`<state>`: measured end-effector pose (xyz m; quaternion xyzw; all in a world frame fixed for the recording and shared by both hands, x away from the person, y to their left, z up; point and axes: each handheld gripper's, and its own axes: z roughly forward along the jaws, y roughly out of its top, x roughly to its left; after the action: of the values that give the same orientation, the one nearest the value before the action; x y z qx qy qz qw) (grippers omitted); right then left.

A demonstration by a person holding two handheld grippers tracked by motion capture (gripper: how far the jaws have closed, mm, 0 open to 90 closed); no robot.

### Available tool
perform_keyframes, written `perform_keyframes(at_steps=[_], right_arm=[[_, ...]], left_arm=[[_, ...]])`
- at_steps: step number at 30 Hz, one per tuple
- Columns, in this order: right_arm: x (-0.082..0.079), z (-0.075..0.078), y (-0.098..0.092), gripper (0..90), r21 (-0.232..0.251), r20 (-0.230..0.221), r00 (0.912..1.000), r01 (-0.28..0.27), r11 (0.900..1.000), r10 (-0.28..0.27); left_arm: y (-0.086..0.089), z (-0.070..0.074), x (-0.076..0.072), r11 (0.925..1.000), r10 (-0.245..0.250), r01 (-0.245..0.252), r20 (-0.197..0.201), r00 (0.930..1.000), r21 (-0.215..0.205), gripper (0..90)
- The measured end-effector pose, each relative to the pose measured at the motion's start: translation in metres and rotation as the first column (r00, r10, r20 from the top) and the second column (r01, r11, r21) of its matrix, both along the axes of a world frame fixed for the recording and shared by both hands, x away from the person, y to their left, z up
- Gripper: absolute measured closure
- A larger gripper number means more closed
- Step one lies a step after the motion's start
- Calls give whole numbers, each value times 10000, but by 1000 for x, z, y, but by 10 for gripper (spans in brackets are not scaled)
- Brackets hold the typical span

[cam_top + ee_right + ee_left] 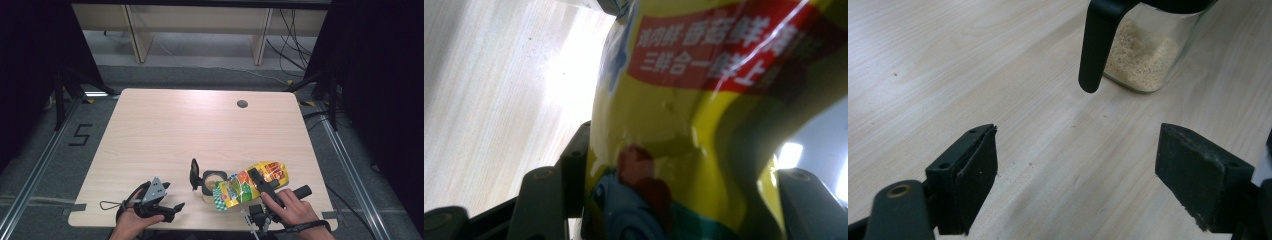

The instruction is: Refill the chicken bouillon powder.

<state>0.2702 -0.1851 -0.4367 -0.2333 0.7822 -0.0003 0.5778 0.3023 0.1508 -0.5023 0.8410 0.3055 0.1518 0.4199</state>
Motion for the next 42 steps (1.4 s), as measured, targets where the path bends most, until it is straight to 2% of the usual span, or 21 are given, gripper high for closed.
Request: perform_keyframes(at_steps=[2, 4, 6, 9, 10, 11, 14, 17, 18, 20, 23, 28, 31, 32, 33, 34, 36, 37, 38, 41, 42], right_arm=[[0, -1, -1, 427, 176, -117, 9999, -16, 9998, 18], [0, -1, -1, 427, 260, -111, 9999, 22, 9997, -19], [0, -1, -2, 427, 201, -90, 9999, 117, 9997, -115], [-1, -2, -3, 427, 434, -124, 9998, 159, 9989, -154], [-1, -2, -3, 427, 489, -121, 9998, 164, 9987, -158], [-1, -2, -3, 427, 425, -87, 9999, 131, 9990, -127], [-1, -2, -3, 427, 556, -99, 9998, 193, 9983, -188], [-1, -1, -3, 427, 431, -51, 9999, 151, 9990, -149], [1, 1, -2, 427, 167, 80, 9998, -179, 9997, 178], [0, 0, -2, 427, 246, 14, 10000, -79, 9997, 79], [1, 2, -2, 427, 109, 29, 9999, -126, 9999, 126], [0, -1, -5, 427, 494, -74, 9997, 221, 9985, -218], [2, 1, -4, 428, 168, 66, 9999, -114, 9998, 113], [1, 1, -4, 428, 183, 36, 10000, -94, 9998, 93], [1, 1, -4, 428, 202, 63, 9998, -171, 9997, 169], [1, 1, -4, 428, 202, 63, 9998, -171, 9997, 169], [1, 1, -4, 428, 202, 59, 9999, -158, 9997, 157], [1, 1, -4, 428, 202, 43, 9999, -103, 9997, 102], [1, 1, -4, 428, 247, 57, 9999, -124, 9996, 123], [1, 2, -4, 428, 192, 65, 9998, -204, 9996, 203], [0, 0, -5, 428, 463, -62, 9999, 123, 9989, -120]], left_arm=[[-2, -1, 1, 9996, -64, 68, 155, 9999, -292, 168], [0, -1, 1, 10000, -53, 53, 58, 10000, -6, 168], [0, -1, 0, 9999, -37, 36, -52, 10000, -135, 168], [-1, -1, 2, 9998, -67, 71, 177, 9998, -194, 168], [-1, -1, 1, 9997, 67, -67, -15, 10000, -228, 168], [0, -1, 1, 10000, -68, 68, 12, 10000, -21, 168], [-1, -1, 1, 9999, 29, -29, -6, 10000, -132, 168], [1, -1, 2, 9997, -195, 194, 101, 9998, 137, 168], [0, -1, 1, 10000, -46, 46, -2, 10000, -70, 168], [-1, -1, 1, 9999, 22, -22, -7, 10000, -145, 168], [0, -1, 2, 9999, -153, 153, 93, 9998, 19, 168], [-1, -2, 2, 9997, -131, 132, 49, 9999, -200, 168], [0, -1, 1, 10000, -35, 35, -87, 10000, -46, 168], [-2, -1, 0, 9995, 44, -45, -17, 10000, -320, 168], [1, 0, 3, 9997, -220, 218, 164, 9996, 116, 168], [1, 0, 3, 9997, -220, 218, 164, 9996, 116, 168], [-3, -3, 0, 9990, 61, -64, -62, 10000, -440, 168], [-1, -1, 1, 9999, -40, 39, -81, 10000, -131, 168], [-2, -2, 1, 9995, 55, -57, -46, 10000, -326, 168], [-2, -2, 2, 9997, -126, 128, 87, 9999, -194, 168], [-2, -2, 1, 9998, -16, 15, -49, 10000, -187, 168]])
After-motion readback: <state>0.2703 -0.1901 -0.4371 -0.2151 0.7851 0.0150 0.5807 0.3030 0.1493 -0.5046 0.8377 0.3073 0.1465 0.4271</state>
